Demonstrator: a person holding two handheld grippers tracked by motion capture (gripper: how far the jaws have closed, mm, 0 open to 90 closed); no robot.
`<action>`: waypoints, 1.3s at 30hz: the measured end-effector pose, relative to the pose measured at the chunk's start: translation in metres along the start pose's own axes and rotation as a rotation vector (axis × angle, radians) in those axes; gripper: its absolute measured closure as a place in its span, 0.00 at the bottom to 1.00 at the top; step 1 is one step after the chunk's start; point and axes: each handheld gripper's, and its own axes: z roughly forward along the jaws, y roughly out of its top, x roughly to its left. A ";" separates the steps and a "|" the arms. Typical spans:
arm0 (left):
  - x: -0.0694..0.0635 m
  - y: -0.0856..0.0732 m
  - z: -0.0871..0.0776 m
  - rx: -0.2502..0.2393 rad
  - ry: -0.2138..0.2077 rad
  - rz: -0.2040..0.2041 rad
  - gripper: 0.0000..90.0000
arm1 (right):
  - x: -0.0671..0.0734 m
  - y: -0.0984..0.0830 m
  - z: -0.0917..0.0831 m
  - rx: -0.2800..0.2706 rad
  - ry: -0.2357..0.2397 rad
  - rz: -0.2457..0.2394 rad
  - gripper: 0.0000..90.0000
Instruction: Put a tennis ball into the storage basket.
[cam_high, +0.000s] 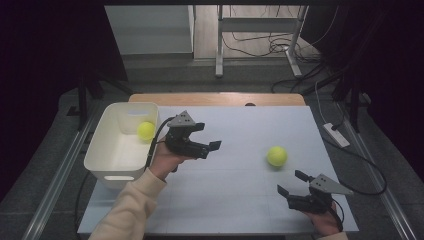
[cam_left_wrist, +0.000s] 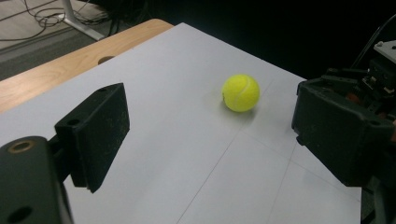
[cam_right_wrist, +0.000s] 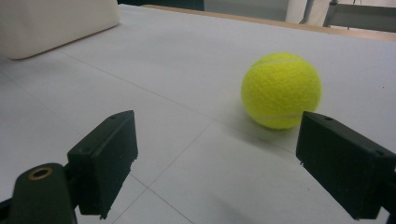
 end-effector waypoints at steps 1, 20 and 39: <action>0.000 0.000 0.000 0.000 0.000 0.000 0.14 | 0.000 0.000 0.000 0.000 0.000 0.000 0.14; -0.003 0.003 0.042 0.044 -0.043 0.001 0.14 | 0.002 -0.001 -0.005 -0.004 -0.016 0.004 0.14; -0.009 0.000 0.067 0.053 -0.069 0.036 0.14 | 0.002 -0.001 -0.005 -0.005 -0.016 0.004 0.14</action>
